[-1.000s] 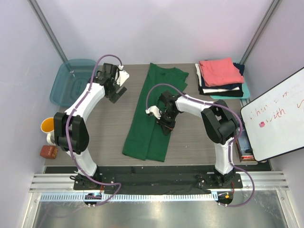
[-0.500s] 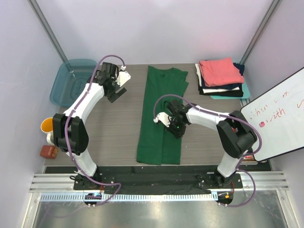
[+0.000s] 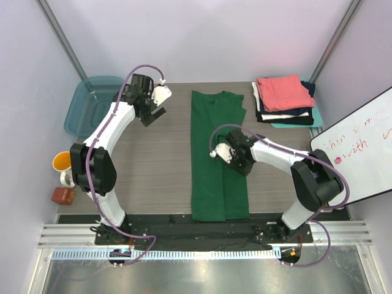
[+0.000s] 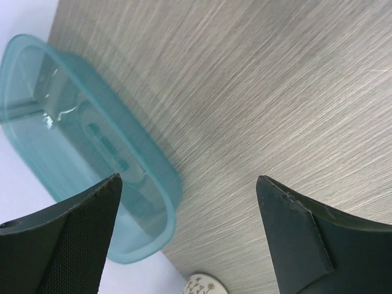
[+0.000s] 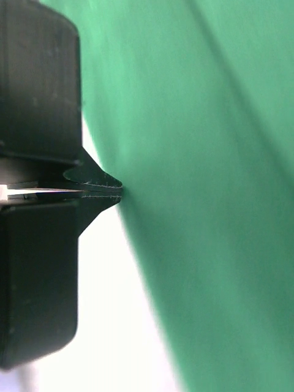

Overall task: Fold and stack the t-shirts
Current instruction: Rotate the tshirt 90 degrees

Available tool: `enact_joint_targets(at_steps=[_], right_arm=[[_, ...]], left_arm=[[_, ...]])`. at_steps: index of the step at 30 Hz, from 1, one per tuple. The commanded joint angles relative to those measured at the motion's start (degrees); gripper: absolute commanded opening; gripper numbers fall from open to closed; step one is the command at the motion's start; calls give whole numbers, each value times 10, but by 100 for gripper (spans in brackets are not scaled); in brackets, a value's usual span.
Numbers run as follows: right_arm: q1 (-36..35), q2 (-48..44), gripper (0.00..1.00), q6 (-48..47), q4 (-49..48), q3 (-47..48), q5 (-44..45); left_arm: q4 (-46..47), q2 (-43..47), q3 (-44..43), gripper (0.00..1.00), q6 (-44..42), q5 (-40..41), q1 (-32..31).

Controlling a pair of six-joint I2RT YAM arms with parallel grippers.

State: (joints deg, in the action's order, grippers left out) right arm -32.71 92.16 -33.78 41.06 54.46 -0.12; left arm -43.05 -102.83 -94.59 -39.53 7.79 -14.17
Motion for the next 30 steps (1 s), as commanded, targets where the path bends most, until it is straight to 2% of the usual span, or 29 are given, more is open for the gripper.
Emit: enact_joint_targets(at_steps=[1,6,9,11,12,13,14,18,21,22,26,30], right_arm=[[36,29,1,-19,-12,119,67],[64,48,2,-39,21,232,30],[82,60,1,-57,-10,268,52],[99,80,1,-54,-31,310,53],[119,113,1,-48,-44,331,50],[131,132,1,-31,-45,354,33],[141,154,1,-17,-46,379,22],[189,244,1,69,-55,512,-66],[218,309,1,132,-53,576,-168],[222,331,1,140,-52,586,-187],[223,366,1,144,-38,606,-292],[224,386,1,130,-30,613,-350]], left_arm=[[5,-20,-19,90,-29,-44,-9],[9,-57,-45,91,-70,-56,-35],[35,-83,-62,91,-99,-91,-54],[40,-115,-90,83,-110,-105,-73],[45,-127,-103,74,-107,-112,-80],[48,-141,-117,32,-98,-117,-92],[49,-167,-147,1,-89,-120,-98],[50,-227,-217,0,-31,-164,-111],[35,-262,-267,0,20,-238,-112],[32,-268,-274,0,27,-277,-113],[14,-290,-286,0,38,-341,-118],[-8,-317,-300,0,38,-365,-119]])
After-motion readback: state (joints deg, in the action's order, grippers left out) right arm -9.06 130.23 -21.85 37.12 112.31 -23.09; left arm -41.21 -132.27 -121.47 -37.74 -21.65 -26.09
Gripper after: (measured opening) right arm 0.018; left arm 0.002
